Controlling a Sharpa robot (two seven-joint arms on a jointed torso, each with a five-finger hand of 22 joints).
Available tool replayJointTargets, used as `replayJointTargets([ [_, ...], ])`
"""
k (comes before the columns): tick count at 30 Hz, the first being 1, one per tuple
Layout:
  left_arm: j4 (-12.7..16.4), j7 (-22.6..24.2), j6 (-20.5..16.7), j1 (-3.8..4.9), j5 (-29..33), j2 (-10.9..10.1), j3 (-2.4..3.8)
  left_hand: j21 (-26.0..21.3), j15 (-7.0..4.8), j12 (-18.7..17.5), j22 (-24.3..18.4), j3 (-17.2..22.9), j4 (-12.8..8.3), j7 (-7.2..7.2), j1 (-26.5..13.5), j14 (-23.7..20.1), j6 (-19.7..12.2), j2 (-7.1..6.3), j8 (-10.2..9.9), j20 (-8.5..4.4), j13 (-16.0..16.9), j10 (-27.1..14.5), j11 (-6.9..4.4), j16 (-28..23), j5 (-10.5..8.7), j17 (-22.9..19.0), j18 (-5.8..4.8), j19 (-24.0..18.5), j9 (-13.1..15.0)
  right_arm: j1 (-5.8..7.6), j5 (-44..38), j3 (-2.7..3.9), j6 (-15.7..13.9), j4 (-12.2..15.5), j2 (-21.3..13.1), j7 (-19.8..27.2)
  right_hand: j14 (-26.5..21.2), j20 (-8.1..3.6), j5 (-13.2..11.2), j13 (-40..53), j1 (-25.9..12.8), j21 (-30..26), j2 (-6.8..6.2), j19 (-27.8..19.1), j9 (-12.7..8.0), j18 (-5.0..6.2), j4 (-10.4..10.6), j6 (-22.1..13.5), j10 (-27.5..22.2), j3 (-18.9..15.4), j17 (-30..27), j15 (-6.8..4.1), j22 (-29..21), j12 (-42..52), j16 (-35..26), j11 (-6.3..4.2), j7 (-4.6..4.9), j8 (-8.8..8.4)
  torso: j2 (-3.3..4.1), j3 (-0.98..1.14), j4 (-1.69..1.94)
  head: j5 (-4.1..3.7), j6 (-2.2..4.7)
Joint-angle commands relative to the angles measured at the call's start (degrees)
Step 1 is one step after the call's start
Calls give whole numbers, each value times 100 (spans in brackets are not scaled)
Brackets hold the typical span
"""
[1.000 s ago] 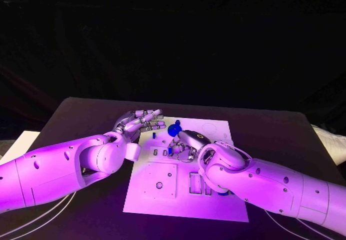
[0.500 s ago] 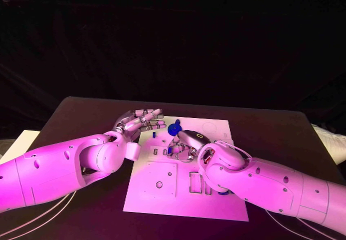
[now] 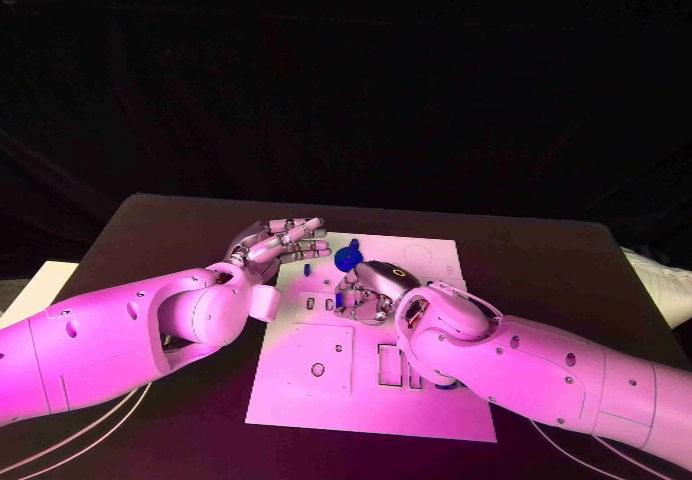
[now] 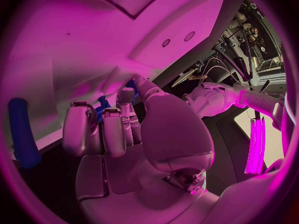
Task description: Assemble the parts on the task board
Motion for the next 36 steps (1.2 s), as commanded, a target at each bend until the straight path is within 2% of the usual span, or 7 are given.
replayJointTargets([
  [1,12,60,86,2,17,9,3,-27,9,37,-7,8,-28,145,22,38,-47,25,22,22,-9,-32,7,-35,-17,-9,68,3,3,-5,2,-2,-94,3,-4,42,292,-3,-41,-11,-10,-30,-88,-36,11,18,37,-62,-53,-23,256,30,-7,-33,-37,1,9,-14,3,1,5,-1,-3],
  [9,9,60,92,2,17,9,3,-27,9,37,-7,8,-28,145,22,38,-47,25,22,22,-9,-32,7,-35,-17,-9,68,3,3,-6,9,-3,-204,35,-15,77,302,3,-60,0,-49,-24,-111,-26,22,16,69,-64,-22,-62,280,33,9,26,-22,2,7,7,2,1,2,-3,-7],
  [16,-2,57,114,2,17,14,3,-27,7,43,-8,12,-29,141,21,43,-42,29,26,21,-8,-28,5,-36,-16,-11,69,6,4,-73,7,2,-979,248,-119,364,292,27,-195,-33,-46,-43,-199,-30,-3,19,121,-355,-39,-191,241,66,-16,68,-62,47,61,-21,6,8,4,-2,0],
  [20,-29,1,168,3,-22,3,3,232,-199,137,88,79,-39,-13,9,679,168,64,137,-156,2,204,-150,249,-17,106,90,464,21,-98,501,52,-1226,496,-313,1091,282,55,-396,-50,-193,-55,-239,-34,16,21,314,-403,-64,-412,224,95,-30,108,-86,76,84,5,-7,10,-1,19,8],
  [29,31,-491,224,10,-664,-121,3,1212,-741,356,546,259,123,-320,-126,2464,543,5,165,-706,136,1396,-593,1607,-18,1043,85,1763,9,8,1993,285,-970,1130,-1046,2264,228,108,-436,-132,-125,-138,-164,-117,25,45,439,-518,-263,-708,160,147,-152,73,-152,131,135,4,-30,24,-59,80,40],
  [33,73,-1120,98,51,-1270,-182,4,2276,-971,876,1342,339,164,-529,-153,2864,819,-133,245,-966,548,2112,-832,5929,-32,5180,15,2440,66,160,2640,343,-954,1254,-1432,2434,240,108,-382,-121,-15,-125,-59,-107,51,44,435,-439,-268,-751,204,138,-131,151,-120,113,114,43,-76,45,-88,125,28],
  [36,74,-1842,183,137,-1834,-221,5,4251,-1094,1881,3601,395,187,-766,-218,2894,1286,-128,635,-1166,1397,2137,-1090,7552,-20,6863,-242,2927,311,310,3317,366,-908,1319,-1767,2510,258,82,-336,-74,107,-113,67,-86,80,44,406,-318,-184,-741,204,101,-115,287,-119,71,72,99,-113,63,-103,141,19],
])
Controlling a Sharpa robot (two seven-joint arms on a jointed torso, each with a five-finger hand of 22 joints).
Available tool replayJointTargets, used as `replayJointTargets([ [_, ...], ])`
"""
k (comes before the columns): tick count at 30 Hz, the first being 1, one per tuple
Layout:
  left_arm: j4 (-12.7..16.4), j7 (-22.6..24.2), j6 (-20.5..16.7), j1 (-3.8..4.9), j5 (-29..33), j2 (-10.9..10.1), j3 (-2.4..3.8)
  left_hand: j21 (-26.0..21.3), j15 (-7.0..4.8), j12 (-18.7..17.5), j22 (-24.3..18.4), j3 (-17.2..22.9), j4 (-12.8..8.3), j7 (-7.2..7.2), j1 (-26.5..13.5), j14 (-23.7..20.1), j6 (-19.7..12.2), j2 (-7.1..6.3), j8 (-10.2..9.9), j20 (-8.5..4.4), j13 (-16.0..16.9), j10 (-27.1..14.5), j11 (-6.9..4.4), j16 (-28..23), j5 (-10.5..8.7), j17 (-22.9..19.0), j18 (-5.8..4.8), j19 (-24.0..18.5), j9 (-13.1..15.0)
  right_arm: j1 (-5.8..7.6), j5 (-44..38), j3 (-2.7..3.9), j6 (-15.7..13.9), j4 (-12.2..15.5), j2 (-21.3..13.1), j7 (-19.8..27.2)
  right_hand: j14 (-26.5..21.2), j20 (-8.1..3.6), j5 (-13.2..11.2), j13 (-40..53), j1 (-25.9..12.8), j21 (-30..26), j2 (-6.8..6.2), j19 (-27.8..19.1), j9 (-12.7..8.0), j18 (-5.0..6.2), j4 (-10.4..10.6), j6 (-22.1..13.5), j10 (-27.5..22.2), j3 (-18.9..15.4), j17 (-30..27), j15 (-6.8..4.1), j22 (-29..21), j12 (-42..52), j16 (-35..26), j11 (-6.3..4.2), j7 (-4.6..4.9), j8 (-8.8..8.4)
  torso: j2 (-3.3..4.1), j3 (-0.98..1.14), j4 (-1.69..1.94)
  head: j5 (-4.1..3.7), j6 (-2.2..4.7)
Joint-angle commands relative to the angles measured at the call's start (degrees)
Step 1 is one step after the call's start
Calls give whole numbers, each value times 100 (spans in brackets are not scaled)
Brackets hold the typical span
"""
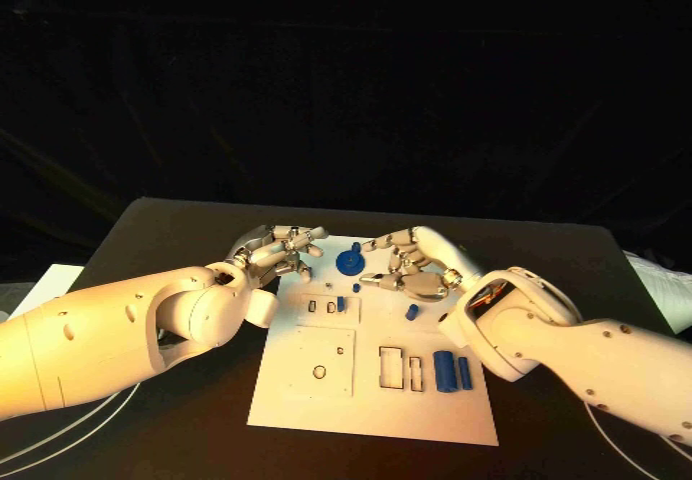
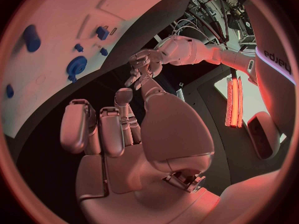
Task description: Assemble the parts on the task board
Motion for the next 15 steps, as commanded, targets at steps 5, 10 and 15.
replayJointTargets([
  [5,-45,-2420,704,316,-2214,-26,8,1611,-53,2271,1854,-70,325,-152,-376,501,-37,33,556,-67,2157,-505,-92,999,-3,1416,-238,-25,493,224,1902,33,4,141,-658,524,285,-55,131,36,110,3,140,38,20,41,-60,97,109,-42,226,-51,15,140,17,-69,-41,40,-92,54,-107,85,-24],
  [10,-175,-3629,1461,613,-3918,77,4,1995,-61,3109,2284,-264,733,-170,-618,537,-250,30,995,-9,3023,-720,-72,1107,-10,1555,-259,-162,883,308,2087,39,-75,143,-949,502,269,-75,170,69,159,-3,162,49,27,42,-88,136,184,-74,136,-68,4,234,-61,-87,-59,48,-134,116,-177,186,-52],
  [15,-332,-4312,1873,777,-4687,305,3,2367,-111,3632,2794,-559,975,-237,-688,602,-330,-40,1431,-40,3603,-557,-138,1257,-14,1749,-318,-80,1250,328,2112,41,-169,84,-1031,433,261,-86,192,78,161,-9,164,56,32,43,-91,165,227,-109,96,-78,-4,276,-100,-98,-70,54,-167,143,-192,221,-72],
])
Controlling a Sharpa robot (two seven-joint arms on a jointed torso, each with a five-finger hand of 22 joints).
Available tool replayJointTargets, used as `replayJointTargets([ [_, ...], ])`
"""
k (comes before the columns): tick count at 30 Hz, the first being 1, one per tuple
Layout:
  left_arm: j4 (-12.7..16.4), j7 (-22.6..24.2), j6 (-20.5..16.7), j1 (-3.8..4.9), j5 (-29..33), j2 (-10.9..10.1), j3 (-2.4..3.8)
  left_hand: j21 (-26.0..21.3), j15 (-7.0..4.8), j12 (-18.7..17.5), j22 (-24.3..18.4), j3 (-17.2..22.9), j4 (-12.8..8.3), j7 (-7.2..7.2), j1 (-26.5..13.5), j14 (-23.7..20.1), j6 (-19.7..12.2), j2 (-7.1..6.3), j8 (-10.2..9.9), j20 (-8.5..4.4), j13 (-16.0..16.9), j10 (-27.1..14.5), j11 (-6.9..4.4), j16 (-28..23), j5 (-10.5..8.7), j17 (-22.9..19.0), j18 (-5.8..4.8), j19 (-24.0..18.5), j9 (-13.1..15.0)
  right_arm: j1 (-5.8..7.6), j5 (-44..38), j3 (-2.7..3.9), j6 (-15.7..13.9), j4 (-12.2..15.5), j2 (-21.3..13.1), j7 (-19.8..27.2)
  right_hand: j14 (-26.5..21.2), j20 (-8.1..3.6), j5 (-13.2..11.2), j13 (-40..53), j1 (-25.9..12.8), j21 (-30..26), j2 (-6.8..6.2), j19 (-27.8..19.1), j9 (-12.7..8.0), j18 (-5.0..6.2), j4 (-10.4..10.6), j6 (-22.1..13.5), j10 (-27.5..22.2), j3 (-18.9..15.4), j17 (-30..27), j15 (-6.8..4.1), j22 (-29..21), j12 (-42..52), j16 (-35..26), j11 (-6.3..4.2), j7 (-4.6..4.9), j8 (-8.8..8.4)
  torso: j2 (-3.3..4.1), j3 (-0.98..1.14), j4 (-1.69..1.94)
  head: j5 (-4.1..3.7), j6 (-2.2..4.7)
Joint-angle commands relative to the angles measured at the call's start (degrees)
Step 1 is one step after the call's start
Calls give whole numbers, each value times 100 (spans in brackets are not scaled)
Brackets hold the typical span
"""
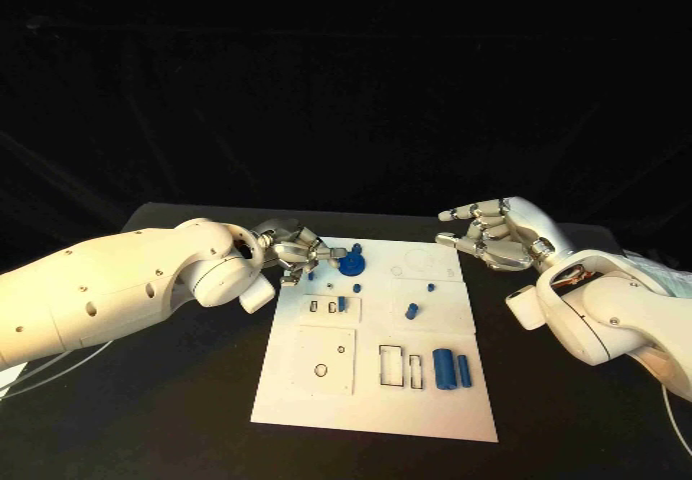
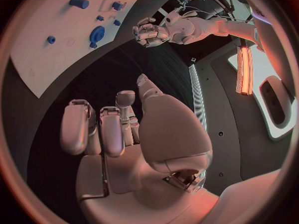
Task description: Assemble the parts on the task board
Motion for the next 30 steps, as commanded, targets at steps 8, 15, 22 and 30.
replayJointTargets([
  [8,-338,-1836,793,124,-2039,517,-6,637,-133,805,970,-565,73,-168,-418,602,-109,152,727,-120,943,452,-133,46,-28,1505,-249,323,745,15,277,2,-220,-57,-39,-148,259,-44,61,10,13,-17,20,8,13,44,-11,89,93,-80,71,-46,-20,61,-62,-17,-17,38,-42,44,-29,54,-52],
  [15,-558,-2075,939,160,-2374,840,-29,815,-162,1025,1264,-874,72,-201,-590,602,-206,216,943,-151,1219,566,-173,46,-119,1505,-298,422,1071,16,271,1,-240,-75,-24,-331,257,-50,87,-2,-4,-30,17,5,14,48,-3,100,103,-116,52,-51,-41,60,-82,-21,-22,37,-27,23,-41,49,-47],
  [22,-764,-2155,1314,166,-2509,1106,-57,844,-164,1048,1311,-1061,74,-202,-646,602,-292,259,1006,-157,1265,562,-174,46,-324,1505,-303,422,1245,17,207,1,-173,-89,4,-490,248,-55,105,-45,13,-58,11,-12,15,56,-15,108,81,-139,8,-55,-87,12,-122,-26,-26,35,-16,10,-36,31,-57],
  [30,-913,-2183,1647,160,-2717,1286,-77,888,-163,1142,1390,-1145,71,-200,-649,602,-327,285,1022,-156,1384,613,-172,46,-445,1505,-316,450,1321,17,164,1,-134,-93,27,-574,247,-56,109,-55,21,-63,12,-14,15,57,-20,111,75,-144,-1,-56,-95,1,-131,-27,-27,35,16,5,-56,45,-81],
])
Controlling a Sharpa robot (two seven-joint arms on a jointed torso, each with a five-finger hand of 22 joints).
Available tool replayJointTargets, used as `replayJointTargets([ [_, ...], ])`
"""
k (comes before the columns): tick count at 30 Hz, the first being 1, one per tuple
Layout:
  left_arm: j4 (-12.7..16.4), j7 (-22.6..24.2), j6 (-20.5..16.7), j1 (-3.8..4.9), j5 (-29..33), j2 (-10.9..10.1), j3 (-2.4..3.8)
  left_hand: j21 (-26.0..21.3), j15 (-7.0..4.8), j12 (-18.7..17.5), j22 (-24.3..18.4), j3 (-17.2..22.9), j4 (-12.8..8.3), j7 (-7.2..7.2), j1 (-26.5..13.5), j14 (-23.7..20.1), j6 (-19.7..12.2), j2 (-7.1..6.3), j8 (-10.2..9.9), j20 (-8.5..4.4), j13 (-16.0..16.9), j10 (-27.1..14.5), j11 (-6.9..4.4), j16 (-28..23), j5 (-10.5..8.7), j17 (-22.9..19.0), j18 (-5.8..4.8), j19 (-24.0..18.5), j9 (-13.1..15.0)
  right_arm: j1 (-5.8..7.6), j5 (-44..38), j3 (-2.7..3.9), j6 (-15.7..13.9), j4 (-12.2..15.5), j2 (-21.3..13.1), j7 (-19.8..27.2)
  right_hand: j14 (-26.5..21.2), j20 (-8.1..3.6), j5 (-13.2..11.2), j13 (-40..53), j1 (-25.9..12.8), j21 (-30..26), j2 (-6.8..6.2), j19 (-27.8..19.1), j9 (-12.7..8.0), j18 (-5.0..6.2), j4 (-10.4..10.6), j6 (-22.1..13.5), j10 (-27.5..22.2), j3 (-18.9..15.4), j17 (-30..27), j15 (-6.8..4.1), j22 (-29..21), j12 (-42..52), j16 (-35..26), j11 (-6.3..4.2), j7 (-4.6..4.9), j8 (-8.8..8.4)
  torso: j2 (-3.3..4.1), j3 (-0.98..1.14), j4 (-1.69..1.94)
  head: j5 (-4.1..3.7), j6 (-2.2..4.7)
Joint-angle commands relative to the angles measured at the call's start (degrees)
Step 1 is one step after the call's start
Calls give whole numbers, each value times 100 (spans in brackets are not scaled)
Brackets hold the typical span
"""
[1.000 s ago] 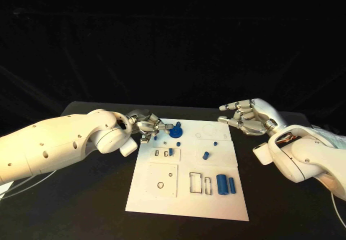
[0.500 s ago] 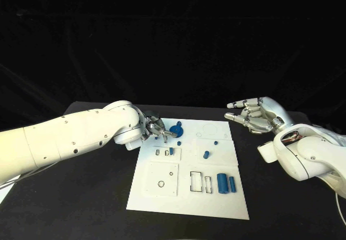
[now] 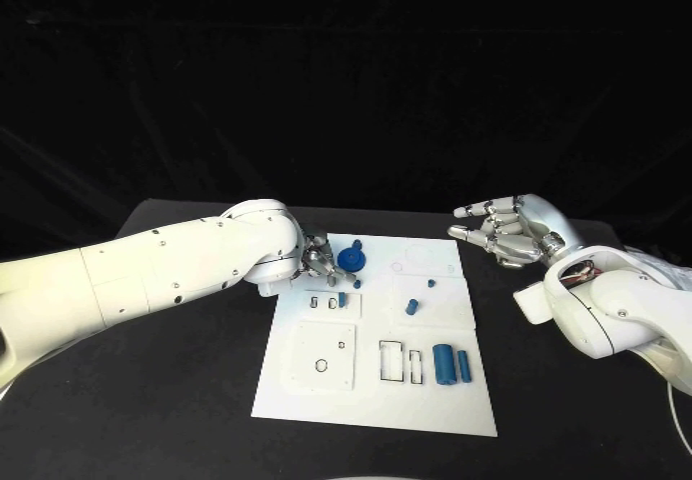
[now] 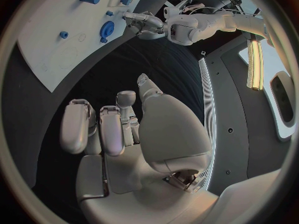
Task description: Assemble the parts on the task board
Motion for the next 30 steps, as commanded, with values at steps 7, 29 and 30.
replayJointTargets([
  [7,6,-105,522,3,-271,106,-3,33,-21,40,29,-53,-2,-15,-48,604,-43,-2,25,-2,20,39,0,17,-35,1507,-49,37,15,-1,-97,2,73,-24,42,-146,245,-37,35,-14,28,-41,15,3,7,59,1,39,11,-45,-7,-58,-16,-32,-37,-8,6,34,12,-1,-6,-10,-34],
  [29,30,-116,874,3,-277,155,-3,35,-23,36,32,-80,-18,-22,50,604,-51,61,53,-1,18,29,-5,17,-40,1507,-47,29,95,-3,-182,1,125,-80,105,-189,253,-52,300,-77,98,-75,72,4,9,61,-25,81,-4,-113,-22,-71,-49,-61,-76,-20,-2,25,16,-5,26,-47,-57],
  [30,30,-116,876,3,-277,158,-3,36,-23,38,34,-81,-18,-22,56,604,-51,64,54,-1,20,29,-5,17,-40,1507,-47,29,99,-3,-187,1,128,-81,109,-191,253,-52,300,-77,98,-75,72,4,9,61,-25,81,-4,-113,-22,-71,-49,-61,-76,-20,-2,25,17,-6,27,-50,-57],
])
